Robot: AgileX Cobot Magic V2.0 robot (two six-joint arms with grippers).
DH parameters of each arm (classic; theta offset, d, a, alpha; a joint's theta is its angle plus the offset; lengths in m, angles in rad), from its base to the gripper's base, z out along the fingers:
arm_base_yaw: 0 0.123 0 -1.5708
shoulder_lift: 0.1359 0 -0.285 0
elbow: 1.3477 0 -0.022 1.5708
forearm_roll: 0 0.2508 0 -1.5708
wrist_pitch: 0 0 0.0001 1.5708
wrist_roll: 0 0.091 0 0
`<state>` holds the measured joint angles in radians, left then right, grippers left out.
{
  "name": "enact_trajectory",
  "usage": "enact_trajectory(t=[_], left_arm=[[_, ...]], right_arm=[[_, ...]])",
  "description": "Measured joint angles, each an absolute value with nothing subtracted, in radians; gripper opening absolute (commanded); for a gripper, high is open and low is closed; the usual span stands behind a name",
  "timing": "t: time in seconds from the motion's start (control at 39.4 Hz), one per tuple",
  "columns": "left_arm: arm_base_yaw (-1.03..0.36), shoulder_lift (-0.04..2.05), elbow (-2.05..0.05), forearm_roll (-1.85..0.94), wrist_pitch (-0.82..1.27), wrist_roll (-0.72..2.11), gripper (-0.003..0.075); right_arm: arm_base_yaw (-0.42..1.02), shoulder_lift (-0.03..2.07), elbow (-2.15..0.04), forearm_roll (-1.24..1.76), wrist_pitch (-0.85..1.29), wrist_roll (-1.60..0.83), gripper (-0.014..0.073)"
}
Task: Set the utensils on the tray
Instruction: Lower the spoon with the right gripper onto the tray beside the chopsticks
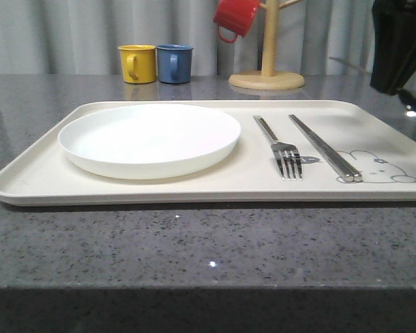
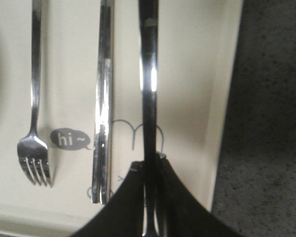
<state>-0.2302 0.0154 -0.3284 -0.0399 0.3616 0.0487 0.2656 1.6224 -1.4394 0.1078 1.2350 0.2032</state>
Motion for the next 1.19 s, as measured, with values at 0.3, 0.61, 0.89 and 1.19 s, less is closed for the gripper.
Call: enact_trajectory(t=[0.3,0.61,0.89,1.19], left_arm=[[-0.23,0.015,-0.328,-0.04,0.362,0.049,-0.0018],[-0.23,0.015,-0.328,-0.04,0.362,0.049,-0.0018],[-0.23,0.015,-0.328,-0.04,0.362,0.049,-0.0018],[-0.23,0.015,-0.328,-0.04,0.362,0.049,-0.0018]], right_arm=[[0.27,1.73,-1.439,0.106,1.231,0.222,-0.006],[0.27,1.762,-1.439,0.086,1.227,0.262,-0.006],[0.27,1.762,-1.439,0.082,1.216,0.281,-0.0058],[0.27,1.762,-1.439,0.082,1.214,0.288,-0.0032]])
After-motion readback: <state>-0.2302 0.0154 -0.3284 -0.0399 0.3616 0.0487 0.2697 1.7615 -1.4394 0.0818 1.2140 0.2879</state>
